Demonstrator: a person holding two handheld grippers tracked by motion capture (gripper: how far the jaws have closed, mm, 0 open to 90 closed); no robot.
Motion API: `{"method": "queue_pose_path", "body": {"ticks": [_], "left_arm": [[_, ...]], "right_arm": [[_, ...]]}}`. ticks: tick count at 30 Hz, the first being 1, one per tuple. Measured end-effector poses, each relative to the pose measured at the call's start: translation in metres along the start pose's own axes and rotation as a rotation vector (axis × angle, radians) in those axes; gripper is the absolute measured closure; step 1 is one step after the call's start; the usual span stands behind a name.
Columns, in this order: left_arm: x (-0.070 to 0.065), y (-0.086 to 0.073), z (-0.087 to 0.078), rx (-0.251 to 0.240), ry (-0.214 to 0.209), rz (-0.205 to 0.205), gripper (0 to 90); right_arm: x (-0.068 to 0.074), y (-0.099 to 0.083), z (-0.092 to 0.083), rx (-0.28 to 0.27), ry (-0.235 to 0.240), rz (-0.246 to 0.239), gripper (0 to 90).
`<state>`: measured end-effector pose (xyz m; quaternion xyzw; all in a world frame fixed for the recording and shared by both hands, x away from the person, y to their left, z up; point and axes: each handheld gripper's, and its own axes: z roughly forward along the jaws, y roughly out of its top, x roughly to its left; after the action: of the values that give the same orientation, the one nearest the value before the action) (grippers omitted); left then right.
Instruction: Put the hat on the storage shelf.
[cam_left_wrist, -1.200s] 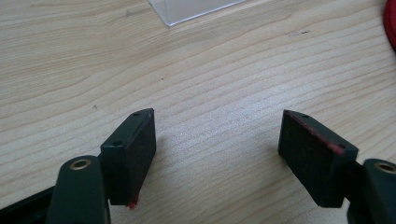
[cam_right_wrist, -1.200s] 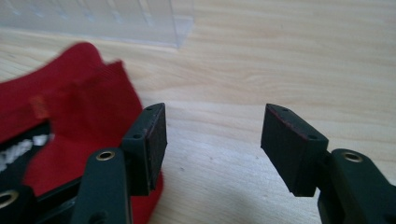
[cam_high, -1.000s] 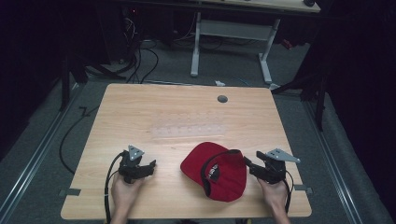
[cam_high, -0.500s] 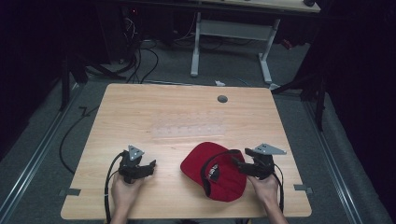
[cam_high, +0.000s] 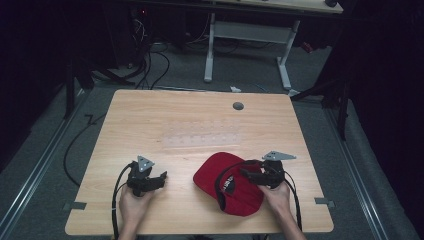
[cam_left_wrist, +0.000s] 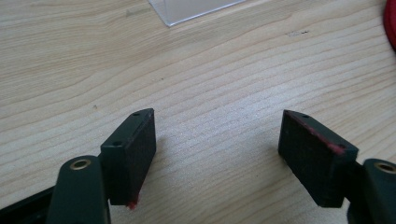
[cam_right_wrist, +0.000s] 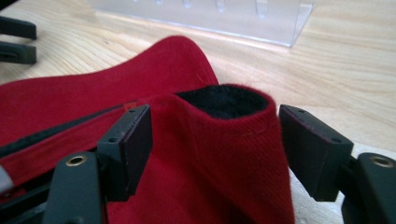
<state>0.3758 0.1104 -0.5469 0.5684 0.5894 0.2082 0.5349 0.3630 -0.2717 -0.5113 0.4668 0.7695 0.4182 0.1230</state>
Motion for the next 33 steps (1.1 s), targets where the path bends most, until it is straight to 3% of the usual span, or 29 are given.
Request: {"method": "queue_pose_path", "body": {"ticks": [8,13,21,27,33], "left_arm": [[0.0,0.0,0.0,0.0,0.0,0.0,28.1],[0.0,0.0,0.0,0.0,0.0,0.0,28.0],[0.0,0.0,0.0,0.002,0.001,0.001,28.1],[0.0,0.0,0.0,0.0,0.0,-0.001,28.0],[0.0,0.0,0.0,0.0,0.0,-0.001,28.0]], "right_arm": [[0.001,-0.001,0.011,0.008,0.021,0.003,34.2],[-0.002,-0.004,0.018,0.032,0.065,0.011,38.7],[0.0,-0.007,0.017,0.044,0.058,-0.025,58.5],[-0.002,-0.01,0.013,0.046,0.089,-0.04,75.1],[0.003,-0.011,0.006,0.064,0.122,-0.083,82.4]]}}
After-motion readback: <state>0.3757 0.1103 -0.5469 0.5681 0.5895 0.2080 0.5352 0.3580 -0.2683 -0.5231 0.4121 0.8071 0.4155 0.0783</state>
